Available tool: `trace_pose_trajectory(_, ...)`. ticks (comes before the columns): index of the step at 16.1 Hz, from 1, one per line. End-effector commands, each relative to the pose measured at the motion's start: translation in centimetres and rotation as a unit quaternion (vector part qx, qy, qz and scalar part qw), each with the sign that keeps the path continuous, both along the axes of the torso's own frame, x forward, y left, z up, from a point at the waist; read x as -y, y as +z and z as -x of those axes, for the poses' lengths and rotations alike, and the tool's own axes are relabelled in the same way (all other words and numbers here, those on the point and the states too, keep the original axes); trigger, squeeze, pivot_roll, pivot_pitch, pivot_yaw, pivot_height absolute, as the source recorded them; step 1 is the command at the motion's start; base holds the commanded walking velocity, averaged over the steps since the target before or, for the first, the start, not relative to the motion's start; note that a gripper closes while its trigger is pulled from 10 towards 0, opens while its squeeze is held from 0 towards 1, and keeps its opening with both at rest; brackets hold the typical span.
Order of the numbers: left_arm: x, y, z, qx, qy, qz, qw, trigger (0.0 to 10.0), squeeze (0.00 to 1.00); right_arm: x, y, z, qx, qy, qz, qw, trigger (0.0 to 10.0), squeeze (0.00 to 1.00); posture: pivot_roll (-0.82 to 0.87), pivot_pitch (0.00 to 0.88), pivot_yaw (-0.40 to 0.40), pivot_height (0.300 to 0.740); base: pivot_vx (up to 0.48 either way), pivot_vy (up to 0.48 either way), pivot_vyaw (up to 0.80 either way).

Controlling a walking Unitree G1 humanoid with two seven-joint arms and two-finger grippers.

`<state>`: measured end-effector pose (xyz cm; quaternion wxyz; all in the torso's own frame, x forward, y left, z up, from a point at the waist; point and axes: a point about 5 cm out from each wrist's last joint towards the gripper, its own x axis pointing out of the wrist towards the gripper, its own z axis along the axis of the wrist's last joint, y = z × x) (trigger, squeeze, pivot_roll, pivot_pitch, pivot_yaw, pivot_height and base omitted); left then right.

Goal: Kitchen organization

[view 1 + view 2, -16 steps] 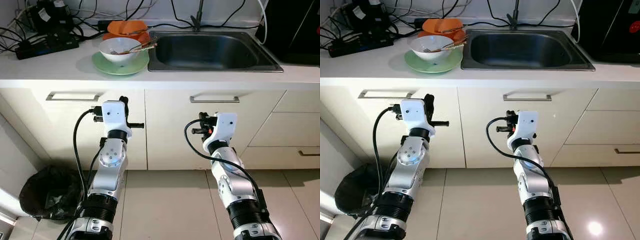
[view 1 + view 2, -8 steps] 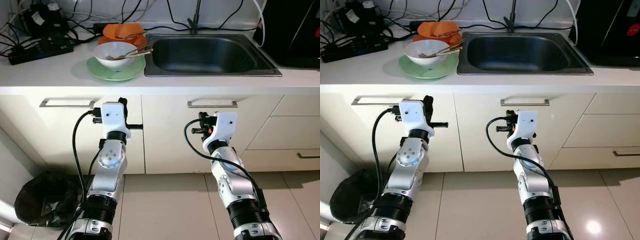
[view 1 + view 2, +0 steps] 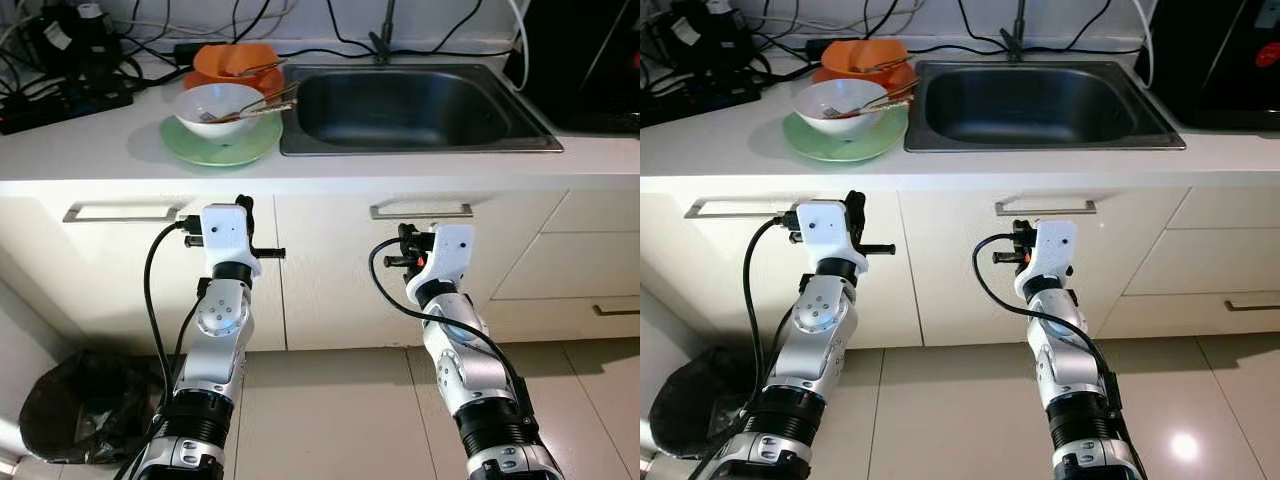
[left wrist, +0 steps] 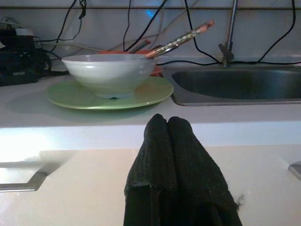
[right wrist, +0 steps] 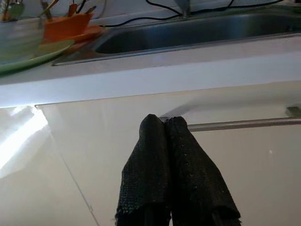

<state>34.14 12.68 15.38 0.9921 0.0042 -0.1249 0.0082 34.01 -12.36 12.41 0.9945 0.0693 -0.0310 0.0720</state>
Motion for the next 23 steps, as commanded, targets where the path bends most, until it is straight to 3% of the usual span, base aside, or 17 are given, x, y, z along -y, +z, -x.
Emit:
trace_pose_trajectory(1, -0.16, 0.39, -0.02, 0.007, 0.005, 0.002, 1.000, 10.0, 0.00, -0.07, 0.78, -0.25, 0.011, 0.000, -0.006, 1.000, 10.0, 0.00, 0.02, 0.063, 0.008, 0.740, 0.341, 0.000, 0.00)
trace_pose_trajectory(23, 0.07, 0.61, -0.05, 0.013, 0.000, 0.005, 1.000, 10.0, 0.00, -0.32, 0.69, -0.34, 0.010, 0.003, -0.009, 1.000, 10.0, 0.00, 0.02, 0.046, 0.006, 0.740, 0.419, 0.000, 0.00)
